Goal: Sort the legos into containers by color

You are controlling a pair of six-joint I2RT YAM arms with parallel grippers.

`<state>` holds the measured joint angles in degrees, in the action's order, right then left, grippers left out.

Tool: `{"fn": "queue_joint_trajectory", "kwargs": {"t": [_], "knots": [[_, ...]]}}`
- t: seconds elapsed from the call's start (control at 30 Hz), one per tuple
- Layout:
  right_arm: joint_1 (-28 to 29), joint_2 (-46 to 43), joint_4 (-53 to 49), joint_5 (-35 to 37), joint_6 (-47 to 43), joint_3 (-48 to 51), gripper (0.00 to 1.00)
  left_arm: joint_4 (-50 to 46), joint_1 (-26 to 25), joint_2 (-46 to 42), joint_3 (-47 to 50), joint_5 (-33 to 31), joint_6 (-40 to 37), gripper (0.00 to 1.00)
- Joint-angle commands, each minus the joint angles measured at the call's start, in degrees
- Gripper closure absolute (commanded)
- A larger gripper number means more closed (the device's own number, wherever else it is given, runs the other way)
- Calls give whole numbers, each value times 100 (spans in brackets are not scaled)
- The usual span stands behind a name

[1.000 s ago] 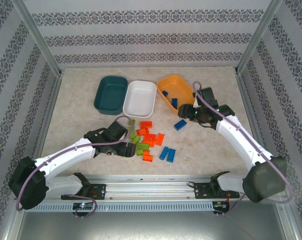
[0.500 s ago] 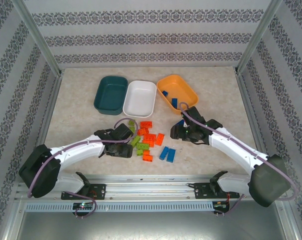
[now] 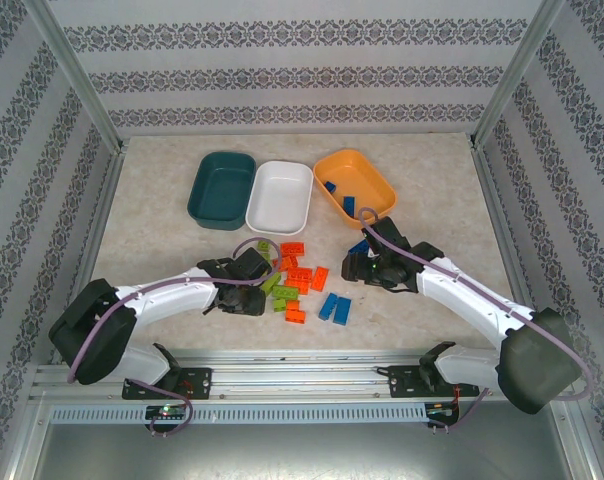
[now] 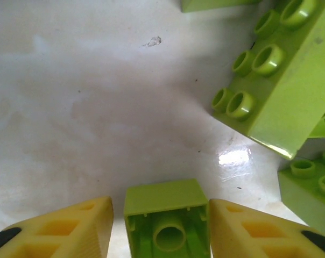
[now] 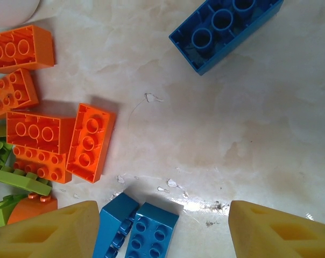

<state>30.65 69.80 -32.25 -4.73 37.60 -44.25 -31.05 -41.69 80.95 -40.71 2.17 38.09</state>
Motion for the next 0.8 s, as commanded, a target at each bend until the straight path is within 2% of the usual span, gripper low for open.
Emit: {"fn": "queue_joint_trajectory", "kwargs": {"t": [0.0, 0.3, 0.57, 0.67, 0.77], "knots": [[63, -54, 69, 157, 47, 136, 35, 100, -94, 45, 61, 64, 67, 57], [64, -54, 105, 135, 45, 118, 35, -59, -89, -108, 63, 32, 98, 60], [63, -72, 152, 115, 59, 199, 35, -868, -20, -628, -510, -291, -169, 60], [72, -72, 226, 77, 94, 265, 35, -1190, 159, -680, -900, -405, -413, 59], [89, -80, 270, 26, 133, 319, 35, -1469, 619, -657, -1306, -431, -782, 59]]}}
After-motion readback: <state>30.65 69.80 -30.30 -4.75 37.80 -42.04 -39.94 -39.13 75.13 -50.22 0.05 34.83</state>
